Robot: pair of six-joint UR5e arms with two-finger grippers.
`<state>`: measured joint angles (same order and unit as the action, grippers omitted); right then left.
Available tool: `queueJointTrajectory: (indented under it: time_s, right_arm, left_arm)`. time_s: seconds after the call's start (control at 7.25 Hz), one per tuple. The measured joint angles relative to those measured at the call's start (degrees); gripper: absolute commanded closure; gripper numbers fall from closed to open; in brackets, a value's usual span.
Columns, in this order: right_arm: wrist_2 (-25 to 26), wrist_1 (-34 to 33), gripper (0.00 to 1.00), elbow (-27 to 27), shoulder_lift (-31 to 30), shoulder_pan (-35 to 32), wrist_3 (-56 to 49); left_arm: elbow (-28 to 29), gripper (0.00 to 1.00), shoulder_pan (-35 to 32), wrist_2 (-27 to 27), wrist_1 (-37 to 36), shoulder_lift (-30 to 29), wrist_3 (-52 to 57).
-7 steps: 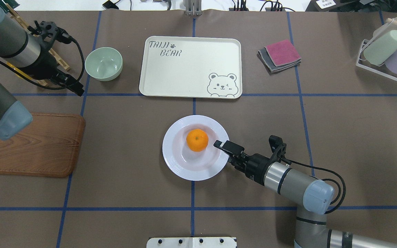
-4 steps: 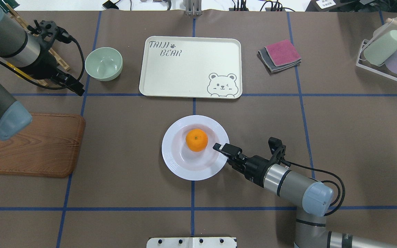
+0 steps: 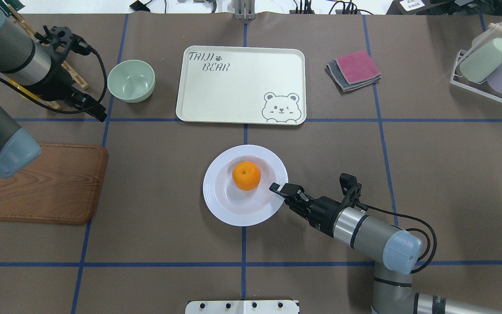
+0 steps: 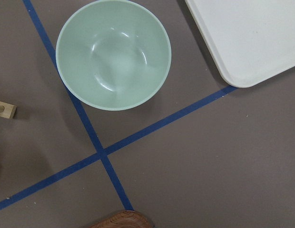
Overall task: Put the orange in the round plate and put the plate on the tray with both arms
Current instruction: 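Grip the plate rim with the right gripper, then slide the plate with the orange onto the bear tray with the right gripper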
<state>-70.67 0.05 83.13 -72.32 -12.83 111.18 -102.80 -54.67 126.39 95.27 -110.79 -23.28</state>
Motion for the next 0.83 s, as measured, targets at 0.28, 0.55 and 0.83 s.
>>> queueJointTrajectory:
  time_s: [0.28, 0.55, 0.83]
  right_arm:
    - [0.0, 0.1, 1.0, 0.1, 0.1, 0.0, 0.0]
    - [0.1, 0.1, 1.0, 0.2, 0.1, 0.0, -0.1]
    - [1.0, 0.2, 1.0, 0.2, 0.2, 0.0, -0.1]
  left_arm:
    - [0.0, 0.01, 0.0, 0.0, 0.0, 0.0, 0.0]
    - [0.0, 0.01, 0.0, 0.0, 0.0, 0.0, 0.0]
    - [0.0, 0.01, 0.0, 0.0, 0.0, 0.0, 0.0]
